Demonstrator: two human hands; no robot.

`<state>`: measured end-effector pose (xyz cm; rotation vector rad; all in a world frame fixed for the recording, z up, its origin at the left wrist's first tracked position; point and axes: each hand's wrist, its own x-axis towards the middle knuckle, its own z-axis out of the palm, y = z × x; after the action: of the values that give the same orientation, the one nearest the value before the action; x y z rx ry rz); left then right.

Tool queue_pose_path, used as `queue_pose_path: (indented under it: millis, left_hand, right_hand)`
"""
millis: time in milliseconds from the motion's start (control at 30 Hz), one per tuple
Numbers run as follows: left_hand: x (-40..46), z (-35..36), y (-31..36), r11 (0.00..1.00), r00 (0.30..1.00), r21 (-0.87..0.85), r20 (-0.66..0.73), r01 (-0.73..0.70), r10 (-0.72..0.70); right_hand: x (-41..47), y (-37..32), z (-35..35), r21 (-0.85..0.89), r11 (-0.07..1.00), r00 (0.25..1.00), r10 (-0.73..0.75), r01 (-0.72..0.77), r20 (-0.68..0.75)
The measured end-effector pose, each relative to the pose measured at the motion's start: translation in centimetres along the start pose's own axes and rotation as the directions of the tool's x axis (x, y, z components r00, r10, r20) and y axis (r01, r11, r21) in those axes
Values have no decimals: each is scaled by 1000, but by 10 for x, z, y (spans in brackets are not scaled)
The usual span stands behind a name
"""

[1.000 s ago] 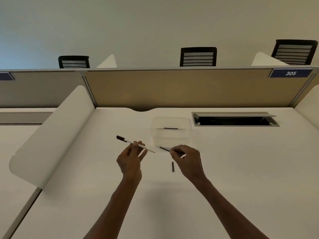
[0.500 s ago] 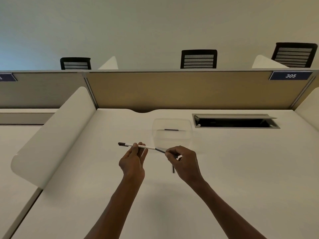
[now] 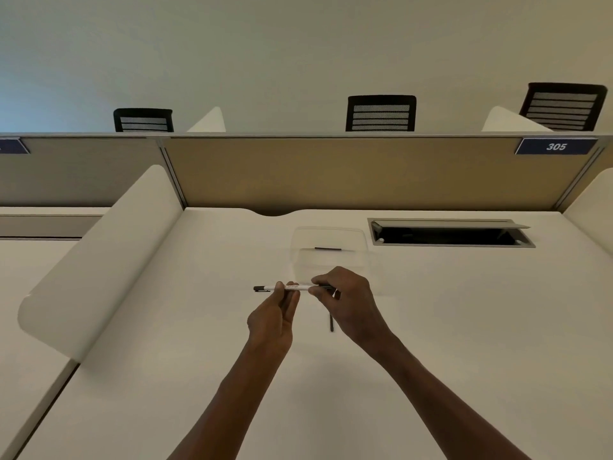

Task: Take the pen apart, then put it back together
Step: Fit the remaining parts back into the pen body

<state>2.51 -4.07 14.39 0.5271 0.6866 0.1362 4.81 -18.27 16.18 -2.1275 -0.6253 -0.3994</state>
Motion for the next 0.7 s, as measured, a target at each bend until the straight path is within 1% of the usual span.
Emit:
queue_pose_path:
  millis: [67,133,200,267,300,367,400,467,500,567,600,633,667,700]
  left_hand:
    - [0,0,0,1000,1000,0,7,12,-12]
    - [2,-2,2,999,1000,40,13,-2,2]
    - [4,-5,6,980,999,196,25,-43,39]
    - [5,-10,9,907,993,404,61,-120,104]
    - [5,-12,9,858,983,480,92,-182,157]
    - [5,-13,8,737,937,582,172,-345,303]
    - [4,-13,8,653,899,625,218,-428,380]
    - [5,-12,7,456,792,674,341,-582,507]
    - [6,-12,7,341,727,680,422,-649,542]
    - [8,-14,8,106,593,653,592,-750,546]
    - [10,-14,8,14,541,628,658,-778,524]
    - [11,-15,7,-44,510,607,703,-794,496]
    - [12,-14,7,-64,498,590,731,-805,467]
    - [12,-14,7,-49,497,572,749,-819,438]
  right_hand:
    - [3,0,-1,-14,1000,999,-11,11,30]
    - [6,-1,-1,-45,998,998,-33,36,57]
    - [8,-2,-2,-67,996,997,-55,60,62]
    - [10,-3,-3,-84,994,996,-65,71,63]
    - [11,-3,-3,-94,993,996,-63,69,66]
    - [12,-2,-3,-107,993,997,-51,58,65]
    - [12,-1,-2,-109,993,997,-46,53,64]
    - [12,0,-1,-110,993,997,-35,43,75]
    - [13,0,0,-106,994,996,-27,36,82]
    - [14,-1,1,-96,995,996,-16,25,87]
    - [15,-2,1,-92,996,996,-15,23,85]
    - [16,-2,1,-87,996,996,-16,24,83]
    - [16,-2,0,-83,996,996,-16,23,82]
    - [17,-2,-1,-78,997,996,-16,22,82]
